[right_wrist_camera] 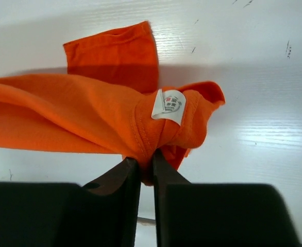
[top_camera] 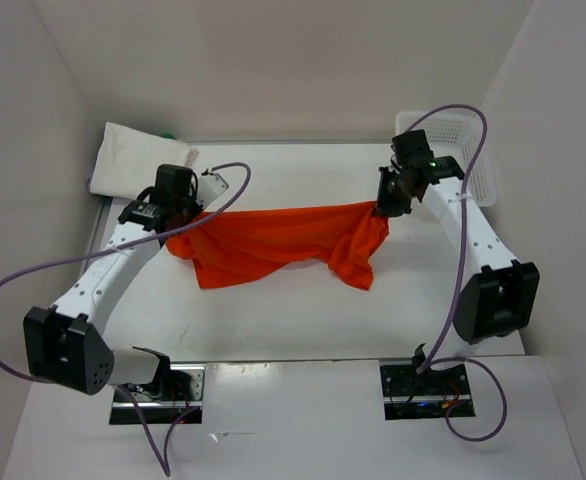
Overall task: Fold and stack the t-shirts
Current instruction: Flatten out the tshirt
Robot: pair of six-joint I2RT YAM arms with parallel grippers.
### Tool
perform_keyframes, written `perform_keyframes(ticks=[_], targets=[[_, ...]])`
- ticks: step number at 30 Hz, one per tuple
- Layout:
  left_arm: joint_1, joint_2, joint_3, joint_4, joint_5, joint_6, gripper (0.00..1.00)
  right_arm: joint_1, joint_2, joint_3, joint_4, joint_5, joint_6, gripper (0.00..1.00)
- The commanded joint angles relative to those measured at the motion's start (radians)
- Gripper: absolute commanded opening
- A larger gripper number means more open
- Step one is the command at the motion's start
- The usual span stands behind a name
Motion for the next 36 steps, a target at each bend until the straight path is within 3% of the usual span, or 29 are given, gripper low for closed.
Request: perform_keyframes(ticks=[1, 2, 5, 8, 9, 11, 15, 16, 19, 22, 24, 36], targets=[[0.018, 0.117, 0.048, 0.082, -0.034, 0.019, 0.32, -0.011, 0.129, 0.072, 0.041, 0.026, -0.049, 0.2], [0.03, 0.208, 0.121, 0.082, -0.034, 0.002, 0.42, -0.011, 0.168, 0.135, 0.053, 0.049, -0.049, 0.36], [0.059, 0.325, 0.265, 0.014, -0.016, -0.1, 0.64, -0.02, 0.301, 0.308, 0.029, 0.102, -0.023, 0.59], [0.07, 0.269, 0.32, -0.01, 0.024, -0.127, 0.85, -0.008, 0.261, 0.346, 0.033, 0.123, -0.013, 0.67], [0.07, 0.242, 0.298, -0.01, 0.024, -0.127, 0.88, 0.004, 0.227, 0.323, 0.033, 0.14, -0.013, 0.69], [0.07, 0.157, 0.228, -0.031, 0.067, -0.127, 0.88, 0.013, 0.115, 0.224, 0.044, 0.163, -0.013, 0.69], [0.07, 0.06, 0.081, -0.174, 0.239, -0.127, 0.68, 0.027, -0.06, -0.011, 0.096, 0.081, 0.033, 0.63], [0.059, 0.06, 0.047, -0.19, 0.278, -0.136, 0.59, 0.027, -0.08, -0.103, 0.107, 0.057, 0.045, 0.63], [0.059, 0.108, -0.058, -0.202, 0.323, -0.154, 0.49, 0.061, -0.117, -0.254, 0.157, 0.013, 0.108, 0.61], [0.059, 0.157, -0.079, -0.158, 0.345, -0.185, 0.49, 0.07, -0.108, -0.347, 0.218, -0.053, 0.149, 0.61], [0.05, 0.186, -0.093, -0.095, 0.345, -0.197, 0.55, 0.084, -0.097, -0.383, 0.243, -0.064, 0.183, 0.61], [-0.001, 0.333, -0.115, 0.02, 0.285, -0.23, 0.59, 0.112, -0.066, -0.421, 0.291, -0.046, 0.212, 0.65]])
